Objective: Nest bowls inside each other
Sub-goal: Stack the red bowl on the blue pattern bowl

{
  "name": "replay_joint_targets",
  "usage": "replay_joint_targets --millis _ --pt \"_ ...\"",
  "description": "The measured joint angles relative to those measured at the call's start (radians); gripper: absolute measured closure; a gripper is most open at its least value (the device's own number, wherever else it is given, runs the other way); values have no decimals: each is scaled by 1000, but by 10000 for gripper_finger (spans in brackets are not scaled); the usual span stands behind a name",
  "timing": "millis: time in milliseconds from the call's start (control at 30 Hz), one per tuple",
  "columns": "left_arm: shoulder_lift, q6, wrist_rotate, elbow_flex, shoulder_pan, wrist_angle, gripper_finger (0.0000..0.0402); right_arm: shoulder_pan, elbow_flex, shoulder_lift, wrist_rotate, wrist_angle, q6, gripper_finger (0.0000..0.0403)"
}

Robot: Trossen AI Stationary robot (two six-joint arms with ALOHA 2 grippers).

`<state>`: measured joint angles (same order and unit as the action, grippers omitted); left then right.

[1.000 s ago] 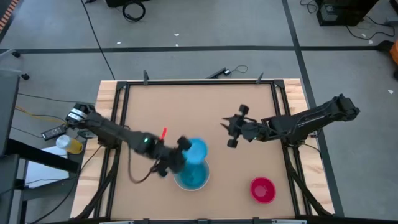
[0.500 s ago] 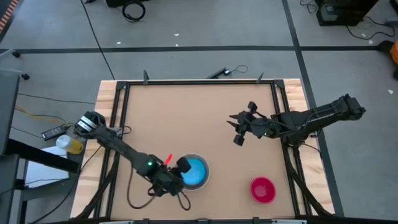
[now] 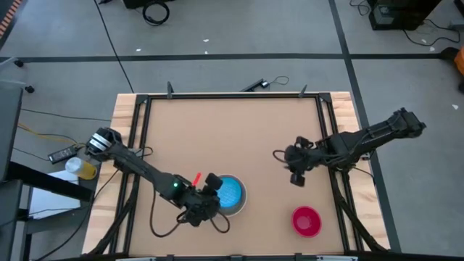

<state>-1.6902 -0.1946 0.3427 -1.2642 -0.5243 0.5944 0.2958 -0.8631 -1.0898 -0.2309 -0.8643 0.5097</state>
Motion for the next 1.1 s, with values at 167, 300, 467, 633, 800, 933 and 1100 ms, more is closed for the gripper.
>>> replay_joint_targets --millis 167,300,467,633,800,933,1100 --pt "70 95 81 0 30 -1 221 93 0 -22 157 -95 169 253" --pt "130 151 108 0 83 -10 203 213 0 -56 148 -84 253 248" --pt "155 161 84 71 129 -183 209 362 0 -138 120 -70 352 247" --pt "153 157 55 204 153 -402 213 473 1 -262 124 -42 364 247" --pt "162 166 56 258 158 -493 214 501 1 -358 193 1 369 247" --pt "176 178 84 258 155 -502 214 502 1 -388 234 34 351 247" --pt "203 184 158 257 152 -527 214 486 1 -349 200 -46 359 247"
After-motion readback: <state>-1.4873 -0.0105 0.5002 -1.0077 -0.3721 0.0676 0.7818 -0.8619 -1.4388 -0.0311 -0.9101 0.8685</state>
